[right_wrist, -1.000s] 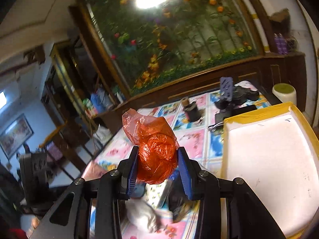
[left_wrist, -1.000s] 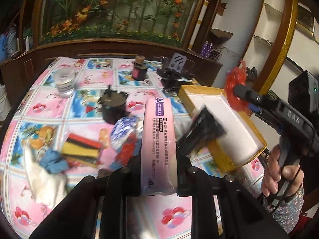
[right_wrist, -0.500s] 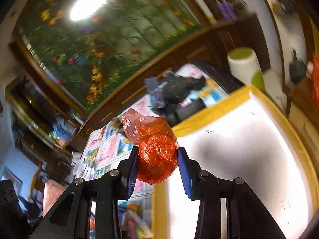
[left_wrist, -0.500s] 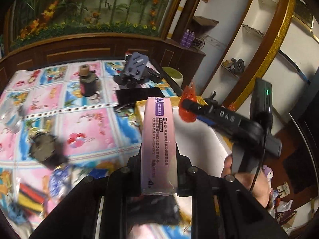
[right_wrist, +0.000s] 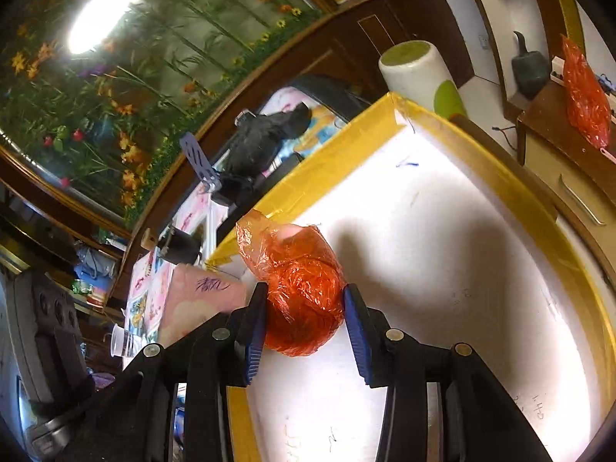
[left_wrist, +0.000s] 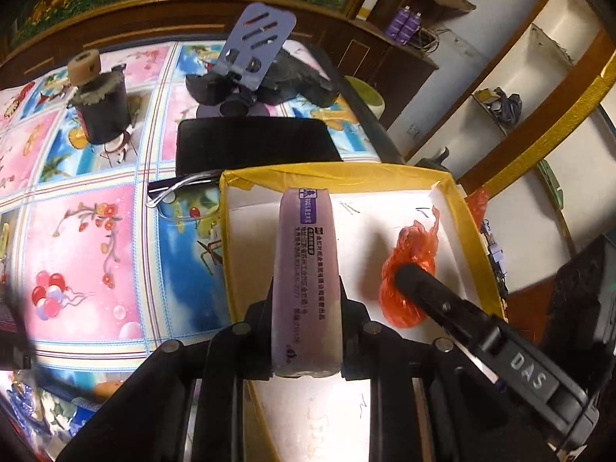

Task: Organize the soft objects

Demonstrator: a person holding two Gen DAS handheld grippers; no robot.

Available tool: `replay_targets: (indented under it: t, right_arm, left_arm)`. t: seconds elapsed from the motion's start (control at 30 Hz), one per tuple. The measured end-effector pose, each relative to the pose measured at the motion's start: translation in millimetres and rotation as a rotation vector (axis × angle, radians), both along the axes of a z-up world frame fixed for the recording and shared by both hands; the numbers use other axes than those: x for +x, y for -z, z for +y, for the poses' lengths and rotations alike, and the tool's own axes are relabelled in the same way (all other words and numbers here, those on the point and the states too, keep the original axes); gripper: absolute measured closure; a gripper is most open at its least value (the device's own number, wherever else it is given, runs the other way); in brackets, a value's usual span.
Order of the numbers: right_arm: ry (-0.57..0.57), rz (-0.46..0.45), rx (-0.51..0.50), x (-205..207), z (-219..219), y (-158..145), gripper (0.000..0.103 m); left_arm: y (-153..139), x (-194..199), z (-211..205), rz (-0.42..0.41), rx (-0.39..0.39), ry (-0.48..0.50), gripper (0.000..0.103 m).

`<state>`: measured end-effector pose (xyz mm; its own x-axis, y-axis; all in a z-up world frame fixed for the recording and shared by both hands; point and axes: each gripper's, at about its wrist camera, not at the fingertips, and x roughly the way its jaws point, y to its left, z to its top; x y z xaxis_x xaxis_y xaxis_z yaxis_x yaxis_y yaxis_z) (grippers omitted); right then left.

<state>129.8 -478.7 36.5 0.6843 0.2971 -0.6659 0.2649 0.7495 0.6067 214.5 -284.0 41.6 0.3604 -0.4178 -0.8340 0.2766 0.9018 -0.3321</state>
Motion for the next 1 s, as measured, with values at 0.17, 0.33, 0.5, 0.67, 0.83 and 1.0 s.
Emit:
replay_targets:
  t: [0.17,0.33,0.5,0.67,0.83,1.0]
  right_arm:
    - [-0.007,0.021,0.012,7.5,5.7,8.7,0.061]
    - [-0.019,0.022,0.013,13.3,15.1,9.8,0.06]
    - [-0.007,0.02,0.03,12.2,13.6,8.8,0.045]
    - [-0.01,-0.015,0.017,10.5,16.1,0.9,0.045]
    - [0.005,-0.051,0.015,4.4,14.6,-8.0,0.045]
    - [-0.006,-0.091,0.009,-1.6,16.3,-17.2,0.045]
  left_arm:
    - [12.9,3.5,-2.3,0.006,0.037,-0.012,0.082]
    - [15.5,-2.3,-4.7,-0.016,0.048,0.0,0.079]
    - [8.4,-9.6,-5.6,-0.032,0.029,0.019,0.065]
    - [-2.2,-18.5,-2.2,-0.055,0.024,0.017,0.056]
    - [-15.7,-31.6,15.0,-0.062,-0.041,-0.002,0.055]
    - [-32.2,-61.6,40.7,-0.101,-0.102,-0.017,0.054]
